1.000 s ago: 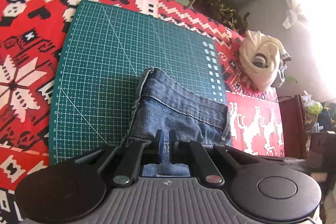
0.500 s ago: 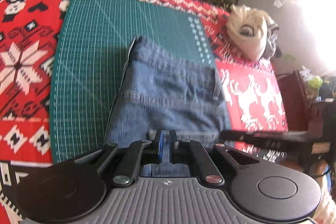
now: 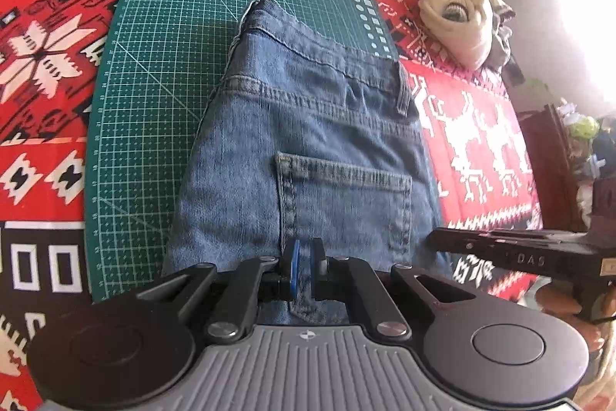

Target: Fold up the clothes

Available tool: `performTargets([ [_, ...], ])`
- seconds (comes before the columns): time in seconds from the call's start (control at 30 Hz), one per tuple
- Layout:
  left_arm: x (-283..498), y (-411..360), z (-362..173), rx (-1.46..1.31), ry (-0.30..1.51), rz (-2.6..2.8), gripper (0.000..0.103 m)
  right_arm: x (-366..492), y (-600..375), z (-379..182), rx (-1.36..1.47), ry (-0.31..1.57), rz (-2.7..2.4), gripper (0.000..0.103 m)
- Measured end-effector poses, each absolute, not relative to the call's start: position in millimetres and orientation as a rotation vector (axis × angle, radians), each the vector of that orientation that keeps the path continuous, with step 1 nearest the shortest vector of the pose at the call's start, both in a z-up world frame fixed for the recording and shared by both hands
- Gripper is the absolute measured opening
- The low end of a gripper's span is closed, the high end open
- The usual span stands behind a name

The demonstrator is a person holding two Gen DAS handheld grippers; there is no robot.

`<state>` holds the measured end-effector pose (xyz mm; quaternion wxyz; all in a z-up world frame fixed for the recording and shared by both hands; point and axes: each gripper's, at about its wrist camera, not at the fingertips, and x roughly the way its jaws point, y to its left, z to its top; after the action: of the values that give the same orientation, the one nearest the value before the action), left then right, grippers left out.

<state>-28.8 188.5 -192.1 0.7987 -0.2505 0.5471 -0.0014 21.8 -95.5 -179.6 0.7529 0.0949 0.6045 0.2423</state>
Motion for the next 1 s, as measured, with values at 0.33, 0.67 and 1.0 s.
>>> performTargets([
  [0.33,-39.0,180.9,-189.1,-0.546,1.160,-0.006,0.006,0.2,-144.3,-178.3,0.243,1.286,0.503,0.010],
  [0.67,-36.3,170.3,-189.6,-0.538,1.183,-0.016,0.008,-4.8,-141.1,-190.2,0.291,1.267,0.613,0.015],
  [1.0,-30.6,144.8,-191.0,-0.531,1.206,-0.092,0.008,-16.2,-152.6,-183.0,0.339,1.221,0.667,0.007],
])
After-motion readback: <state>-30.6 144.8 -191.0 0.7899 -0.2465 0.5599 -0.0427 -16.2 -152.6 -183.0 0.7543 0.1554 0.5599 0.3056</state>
